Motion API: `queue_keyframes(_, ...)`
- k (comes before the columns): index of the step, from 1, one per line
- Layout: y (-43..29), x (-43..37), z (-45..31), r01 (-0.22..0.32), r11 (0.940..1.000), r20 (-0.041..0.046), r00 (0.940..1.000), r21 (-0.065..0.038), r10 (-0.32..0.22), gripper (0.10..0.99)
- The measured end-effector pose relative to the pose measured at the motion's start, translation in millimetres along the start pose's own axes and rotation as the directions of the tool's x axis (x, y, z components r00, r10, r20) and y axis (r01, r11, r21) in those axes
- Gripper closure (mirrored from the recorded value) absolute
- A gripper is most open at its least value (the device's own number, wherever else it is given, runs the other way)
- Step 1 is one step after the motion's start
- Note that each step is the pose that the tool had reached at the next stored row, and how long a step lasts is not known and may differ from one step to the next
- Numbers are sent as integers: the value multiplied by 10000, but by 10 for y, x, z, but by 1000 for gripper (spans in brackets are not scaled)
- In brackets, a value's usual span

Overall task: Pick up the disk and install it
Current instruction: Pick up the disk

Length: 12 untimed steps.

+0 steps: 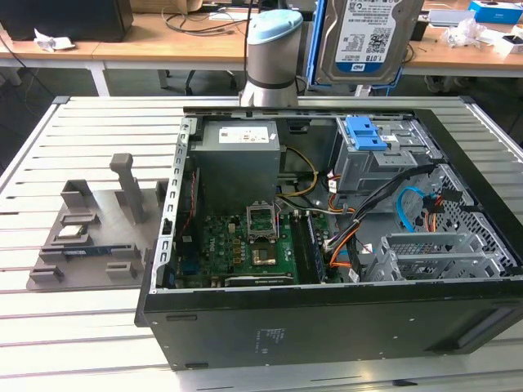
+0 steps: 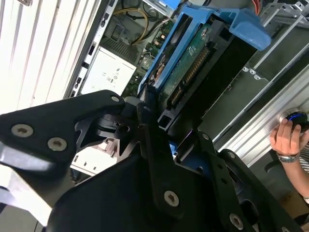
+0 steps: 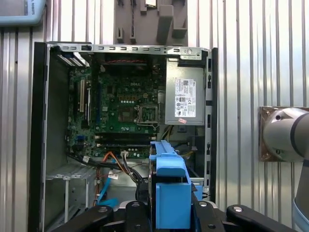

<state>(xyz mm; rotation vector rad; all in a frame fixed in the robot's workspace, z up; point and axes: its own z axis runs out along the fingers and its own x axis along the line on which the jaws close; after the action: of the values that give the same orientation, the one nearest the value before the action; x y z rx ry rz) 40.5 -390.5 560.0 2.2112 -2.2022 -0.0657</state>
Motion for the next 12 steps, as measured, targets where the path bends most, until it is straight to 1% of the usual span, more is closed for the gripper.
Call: queue_keyframes(12, 1, 143, 0, 0, 10000, 1, 10000, 0, 0, 722)
